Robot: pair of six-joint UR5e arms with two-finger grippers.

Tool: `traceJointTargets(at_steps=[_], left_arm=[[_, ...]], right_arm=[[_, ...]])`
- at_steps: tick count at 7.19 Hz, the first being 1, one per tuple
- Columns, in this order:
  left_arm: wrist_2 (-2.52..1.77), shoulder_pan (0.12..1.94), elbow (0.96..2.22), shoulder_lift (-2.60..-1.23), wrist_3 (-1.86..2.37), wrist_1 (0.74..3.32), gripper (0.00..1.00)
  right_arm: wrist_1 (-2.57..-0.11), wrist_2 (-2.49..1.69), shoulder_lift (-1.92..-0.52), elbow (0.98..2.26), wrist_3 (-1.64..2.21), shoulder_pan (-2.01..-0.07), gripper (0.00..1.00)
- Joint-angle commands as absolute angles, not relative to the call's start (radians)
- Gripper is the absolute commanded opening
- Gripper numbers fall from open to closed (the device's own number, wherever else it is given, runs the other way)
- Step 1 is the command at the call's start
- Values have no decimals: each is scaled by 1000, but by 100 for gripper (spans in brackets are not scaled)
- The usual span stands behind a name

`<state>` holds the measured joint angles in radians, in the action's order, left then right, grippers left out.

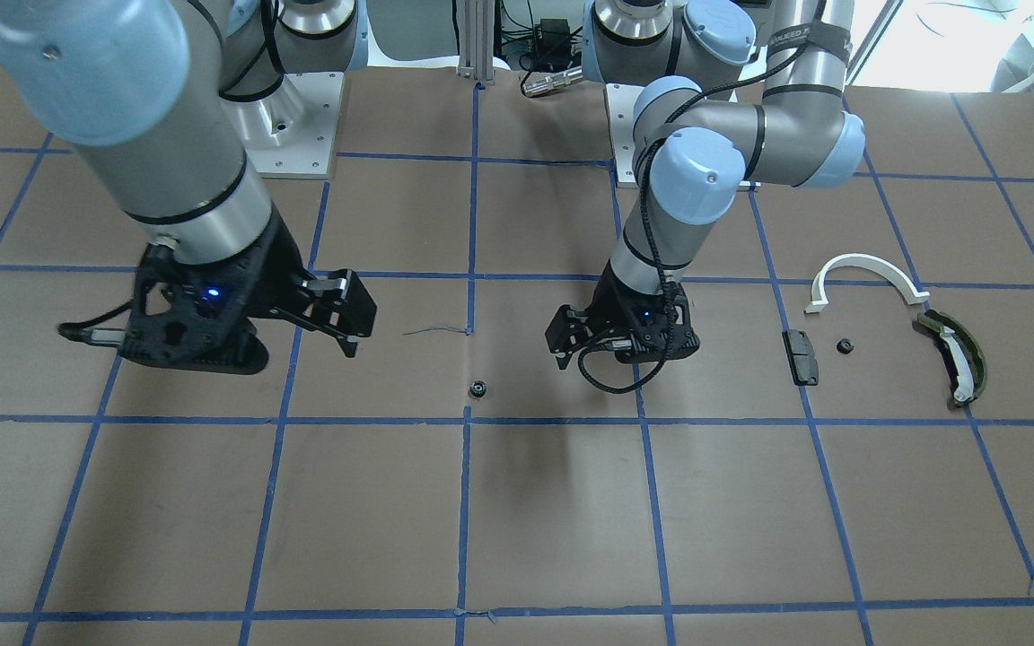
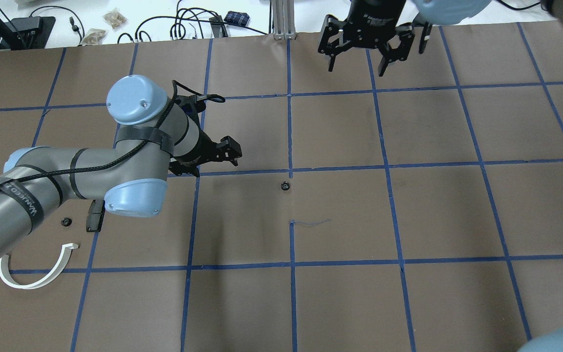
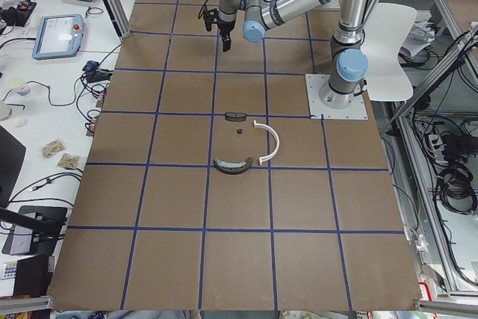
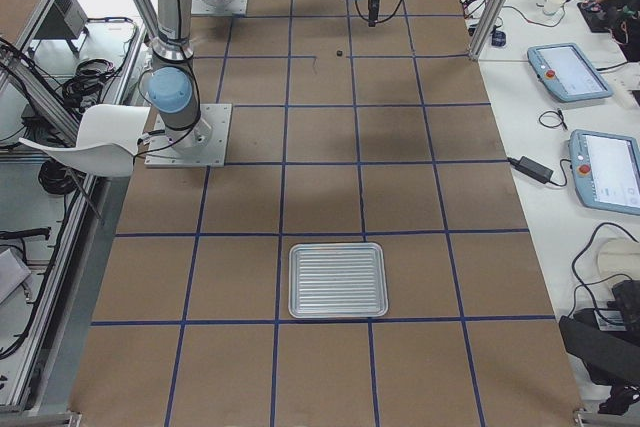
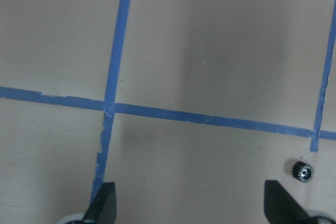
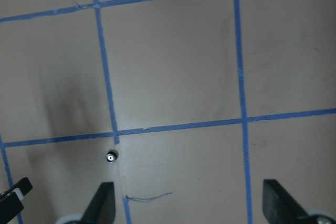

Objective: Place bearing gear from tray to pile

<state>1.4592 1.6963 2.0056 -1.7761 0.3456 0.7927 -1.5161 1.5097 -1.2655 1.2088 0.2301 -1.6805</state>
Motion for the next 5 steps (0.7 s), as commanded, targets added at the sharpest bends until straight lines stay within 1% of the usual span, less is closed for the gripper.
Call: traceJointTargets(at_steps=[1,2,3,4,5], left_arm=[[1588,1828,1939,-1846,506,796,100],[1589,1856,1895,-1896,555,802,100],[1592,1885,1857,-1939,558,808,100],[1620,1920,1823,-1977,581,813,100],[1623,1934,1815,-2009,606,810,100]], right_arm=[[-1410,1556,-1298,1157,226,-1646,100],[-1404,1568,-1324,1172,225,-1655,100],[-1410,1571,-1362,1265,230,-1651,100],[-1458,1566,-1441,1355,236,-1641,100],[-1509,1571,-1491,1444,236,-1640,100]])
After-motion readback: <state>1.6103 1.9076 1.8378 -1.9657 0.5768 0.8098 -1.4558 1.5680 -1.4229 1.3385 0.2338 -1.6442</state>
